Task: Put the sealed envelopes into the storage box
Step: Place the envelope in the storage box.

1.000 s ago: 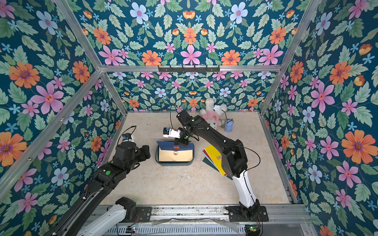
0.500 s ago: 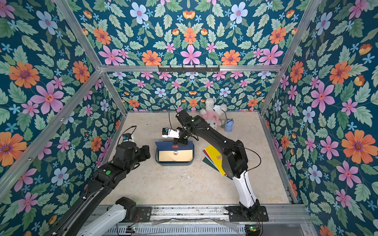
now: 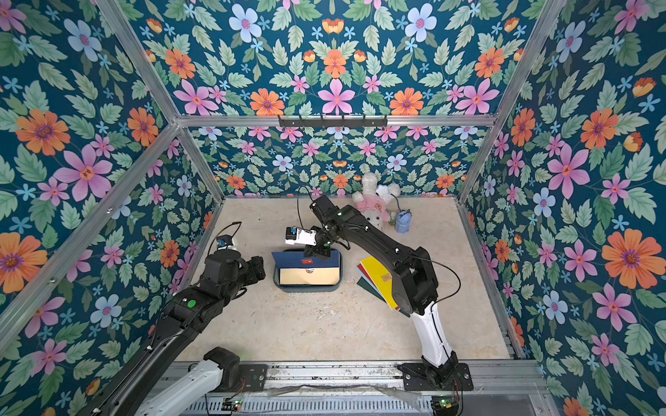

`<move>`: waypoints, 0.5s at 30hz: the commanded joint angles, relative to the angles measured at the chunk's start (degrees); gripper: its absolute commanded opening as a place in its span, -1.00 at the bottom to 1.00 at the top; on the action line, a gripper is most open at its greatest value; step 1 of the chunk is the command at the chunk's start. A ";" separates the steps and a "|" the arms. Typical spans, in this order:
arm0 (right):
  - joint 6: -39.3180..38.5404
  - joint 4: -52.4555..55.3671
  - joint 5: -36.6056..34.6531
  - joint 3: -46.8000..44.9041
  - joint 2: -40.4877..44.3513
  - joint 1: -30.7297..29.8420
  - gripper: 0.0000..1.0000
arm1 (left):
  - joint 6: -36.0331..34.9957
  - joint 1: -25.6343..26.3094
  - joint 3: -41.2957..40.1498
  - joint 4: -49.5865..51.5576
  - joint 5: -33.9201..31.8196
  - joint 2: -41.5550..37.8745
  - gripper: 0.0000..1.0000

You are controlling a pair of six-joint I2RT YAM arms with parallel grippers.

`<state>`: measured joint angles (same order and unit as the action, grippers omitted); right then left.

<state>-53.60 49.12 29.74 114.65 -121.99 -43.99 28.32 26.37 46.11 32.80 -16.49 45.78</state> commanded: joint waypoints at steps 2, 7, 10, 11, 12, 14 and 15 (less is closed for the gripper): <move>-0.54 -0.86 -1.44 -1.80 -0.79 -0.07 -1.00 | -0.28 -0.03 0.04 -0.54 -0.21 -0.08 0.73; -0.84 -2.11 -0.89 -3.46 -1.51 -0.02 -1.00 | -0.35 0.00 0.04 -0.89 0.25 0.42 0.73; -0.89 -2.38 -1.08 -3.37 -2.40 0.05 -1.00 | -0.28 -0.07 0.15 -0.90 0.32 0.64 0.73; -0.89 -2.60 -1.00 -3.41 -2.54 0.09 -1.00 | -0.34 -0.07 0.12 -0.96 0.41 0.71 0.73; -0.89 -2.88 -0.83 -3.49 -2.64 0.12 -0.99 | -0.28 -0.03 0.06 -1.05 0.47 0.71 0.73; -0.54 -3.32 -0.86 -3.53 -2.80 0.21 -0.75 | -0.34 -0.06 0.04 -1.07 0.49 0.76 0.73; -0.39 -3.50 -0.90 -3.53 -2.77 0.26 -0.65 | -0.28 -0.06 0.04 -1.15 0.58 0.79 0.73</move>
<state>-53.80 46.61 28.69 111.04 -124.49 -43.86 28.32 26.37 46.11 32.69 -16.19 46.50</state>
